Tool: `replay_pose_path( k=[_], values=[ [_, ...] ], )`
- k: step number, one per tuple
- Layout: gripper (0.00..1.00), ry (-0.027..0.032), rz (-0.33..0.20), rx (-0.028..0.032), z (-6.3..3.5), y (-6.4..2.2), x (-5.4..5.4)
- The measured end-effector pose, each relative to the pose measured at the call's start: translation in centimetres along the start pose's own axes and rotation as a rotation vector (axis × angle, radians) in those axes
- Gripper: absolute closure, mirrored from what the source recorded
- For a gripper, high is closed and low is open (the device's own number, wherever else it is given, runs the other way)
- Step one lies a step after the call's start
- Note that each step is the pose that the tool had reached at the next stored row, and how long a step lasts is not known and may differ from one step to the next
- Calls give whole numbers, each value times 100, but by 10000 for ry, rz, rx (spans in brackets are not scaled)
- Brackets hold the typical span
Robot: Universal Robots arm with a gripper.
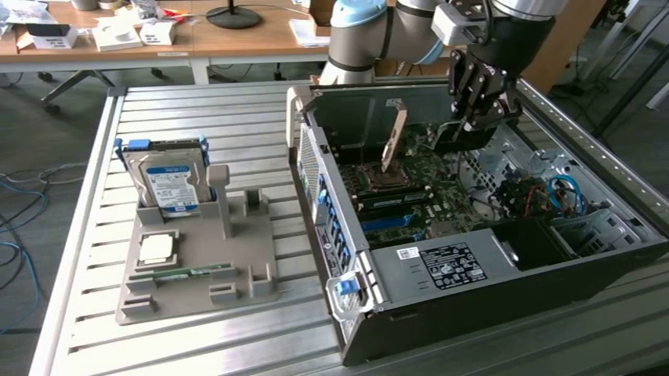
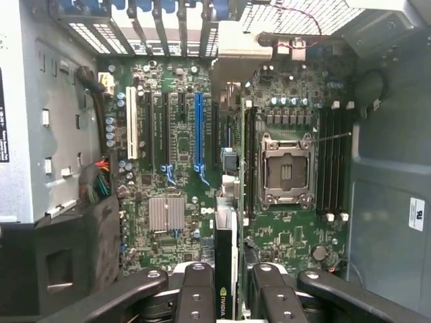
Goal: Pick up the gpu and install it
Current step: 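Insert the gpu into the slot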
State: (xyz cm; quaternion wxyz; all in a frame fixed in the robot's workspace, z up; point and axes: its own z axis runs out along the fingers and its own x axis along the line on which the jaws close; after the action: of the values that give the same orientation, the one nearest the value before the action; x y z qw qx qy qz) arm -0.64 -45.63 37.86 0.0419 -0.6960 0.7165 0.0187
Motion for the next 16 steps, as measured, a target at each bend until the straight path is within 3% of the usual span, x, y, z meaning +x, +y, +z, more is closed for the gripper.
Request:
replay_pose_path(
  k=[3, 8, 12, 16],
  values=[
    [74, 2, 5, -12, 33, 2, 4],
    [74, 9, 12, -121, 116, 5, 11],
    [74, 14, 23, -254, 178, 7, 17],
    [74, 24, 39, -449, 225, 9, 21]
  ],
)
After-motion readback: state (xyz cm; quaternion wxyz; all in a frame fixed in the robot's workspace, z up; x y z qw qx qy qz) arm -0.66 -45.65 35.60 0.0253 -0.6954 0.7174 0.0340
